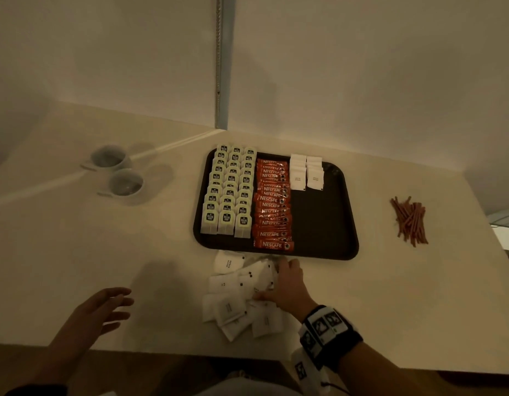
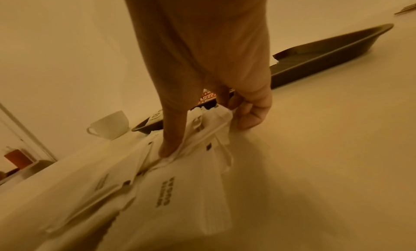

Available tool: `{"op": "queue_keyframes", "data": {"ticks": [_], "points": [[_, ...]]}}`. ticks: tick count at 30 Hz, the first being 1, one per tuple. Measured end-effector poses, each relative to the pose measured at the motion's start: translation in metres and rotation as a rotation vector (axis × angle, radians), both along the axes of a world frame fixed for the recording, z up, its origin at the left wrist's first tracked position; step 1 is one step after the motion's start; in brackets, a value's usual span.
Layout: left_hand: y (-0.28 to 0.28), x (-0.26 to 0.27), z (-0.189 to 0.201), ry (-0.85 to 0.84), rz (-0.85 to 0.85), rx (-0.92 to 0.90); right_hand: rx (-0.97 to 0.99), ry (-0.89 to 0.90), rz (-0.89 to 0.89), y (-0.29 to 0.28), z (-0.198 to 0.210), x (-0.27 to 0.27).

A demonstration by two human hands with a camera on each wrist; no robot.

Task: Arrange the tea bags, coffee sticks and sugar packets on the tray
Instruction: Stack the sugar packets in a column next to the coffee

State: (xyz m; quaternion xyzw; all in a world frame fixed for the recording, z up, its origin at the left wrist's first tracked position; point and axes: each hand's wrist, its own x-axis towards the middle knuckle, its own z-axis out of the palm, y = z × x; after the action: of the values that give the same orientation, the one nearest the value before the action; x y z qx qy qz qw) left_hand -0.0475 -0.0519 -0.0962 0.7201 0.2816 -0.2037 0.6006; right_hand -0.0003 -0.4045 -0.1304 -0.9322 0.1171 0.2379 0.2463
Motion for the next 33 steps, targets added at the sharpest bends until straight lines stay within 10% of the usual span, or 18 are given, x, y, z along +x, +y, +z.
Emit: {"op": "queue_keyframes", "data": {"ticks": [33], "points": [[-0.045,0.054,0.038,-0.180,-0.258,0.043,0.699,0.063,-0.214,-0.086,0.058,0.017]]}}
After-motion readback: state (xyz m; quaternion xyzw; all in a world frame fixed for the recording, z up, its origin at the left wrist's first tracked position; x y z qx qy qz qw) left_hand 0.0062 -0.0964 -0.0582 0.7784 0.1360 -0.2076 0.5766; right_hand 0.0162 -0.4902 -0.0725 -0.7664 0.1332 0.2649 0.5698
